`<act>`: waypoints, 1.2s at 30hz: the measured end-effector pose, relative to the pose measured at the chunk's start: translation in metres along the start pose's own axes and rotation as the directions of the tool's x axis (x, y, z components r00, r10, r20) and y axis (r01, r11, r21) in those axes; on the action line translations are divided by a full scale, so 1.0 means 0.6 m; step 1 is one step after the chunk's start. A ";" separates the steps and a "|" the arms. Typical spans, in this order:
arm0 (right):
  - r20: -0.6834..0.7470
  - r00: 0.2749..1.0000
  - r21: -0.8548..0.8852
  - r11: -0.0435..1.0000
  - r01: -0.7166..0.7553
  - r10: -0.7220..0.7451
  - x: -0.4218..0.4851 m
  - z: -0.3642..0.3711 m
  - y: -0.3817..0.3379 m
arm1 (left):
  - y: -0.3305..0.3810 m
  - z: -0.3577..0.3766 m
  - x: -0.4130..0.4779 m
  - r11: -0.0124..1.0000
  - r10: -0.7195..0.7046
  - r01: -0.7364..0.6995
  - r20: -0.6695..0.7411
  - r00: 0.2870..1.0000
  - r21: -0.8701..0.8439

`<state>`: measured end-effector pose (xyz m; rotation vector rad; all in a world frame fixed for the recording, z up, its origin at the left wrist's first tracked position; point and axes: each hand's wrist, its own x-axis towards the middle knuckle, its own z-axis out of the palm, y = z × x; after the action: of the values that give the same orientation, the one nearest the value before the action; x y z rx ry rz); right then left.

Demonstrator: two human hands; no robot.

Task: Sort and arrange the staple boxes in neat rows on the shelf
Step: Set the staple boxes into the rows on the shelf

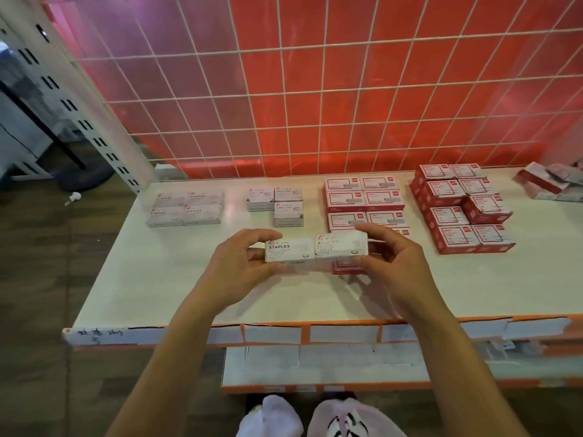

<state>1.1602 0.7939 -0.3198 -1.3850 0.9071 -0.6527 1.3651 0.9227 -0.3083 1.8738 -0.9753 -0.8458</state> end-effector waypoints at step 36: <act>0.213 0.964 -0.761 0.592 0.265 -0.157 0.047 0.301 0.042 | -0.149 -0.222 -0.031 0.989 -0.066 0.091 -0.198 0.978 0.115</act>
<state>1.3243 0.8697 -0.3571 -2.3431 0.9781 -0.3163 1.4937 1.0181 -0.3285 2.0695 -0.8535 -0.6456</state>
